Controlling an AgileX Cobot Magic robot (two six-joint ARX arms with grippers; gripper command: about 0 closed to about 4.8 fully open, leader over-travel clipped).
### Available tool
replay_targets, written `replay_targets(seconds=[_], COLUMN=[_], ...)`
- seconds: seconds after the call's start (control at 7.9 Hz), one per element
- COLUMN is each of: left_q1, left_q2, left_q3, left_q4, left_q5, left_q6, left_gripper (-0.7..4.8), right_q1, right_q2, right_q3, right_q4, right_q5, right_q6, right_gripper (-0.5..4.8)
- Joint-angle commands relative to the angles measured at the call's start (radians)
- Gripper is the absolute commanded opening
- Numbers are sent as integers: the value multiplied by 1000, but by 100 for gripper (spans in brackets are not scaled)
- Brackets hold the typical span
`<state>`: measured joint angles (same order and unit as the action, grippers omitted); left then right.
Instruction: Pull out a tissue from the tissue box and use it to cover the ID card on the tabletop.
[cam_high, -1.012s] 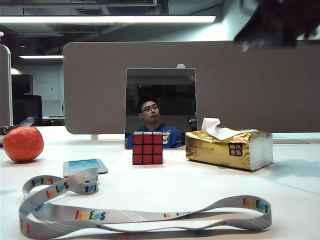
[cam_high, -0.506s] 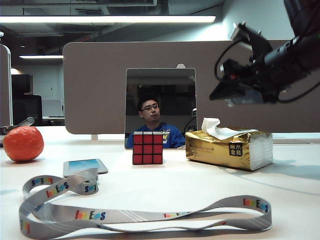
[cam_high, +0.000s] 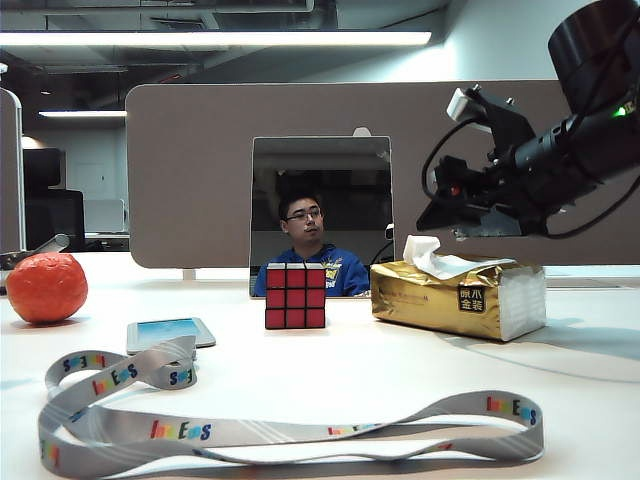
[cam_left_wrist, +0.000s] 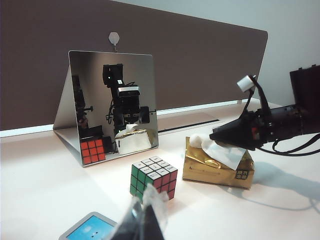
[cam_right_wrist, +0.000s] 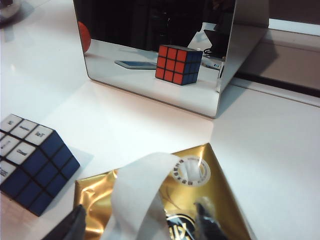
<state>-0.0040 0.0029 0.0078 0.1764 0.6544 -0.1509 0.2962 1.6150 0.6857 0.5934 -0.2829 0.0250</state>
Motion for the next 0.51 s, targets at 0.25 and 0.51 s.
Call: replay_targets(seconds=[0.25,0.51], left_q1=[-1,-1], left_q2=[1,1], left_q3=[3,3], left_q4=[12,12], left_q5=[0,-7], left_q6=[0,0], left_gripper=[-6,-6], right_q1=[1,3], right_q2=[94,77], right_q3=[18,19], right_q4=[79,196], right_q5=[19,-60], right_q6=[-8,-6], right_gripper=[253,-1])
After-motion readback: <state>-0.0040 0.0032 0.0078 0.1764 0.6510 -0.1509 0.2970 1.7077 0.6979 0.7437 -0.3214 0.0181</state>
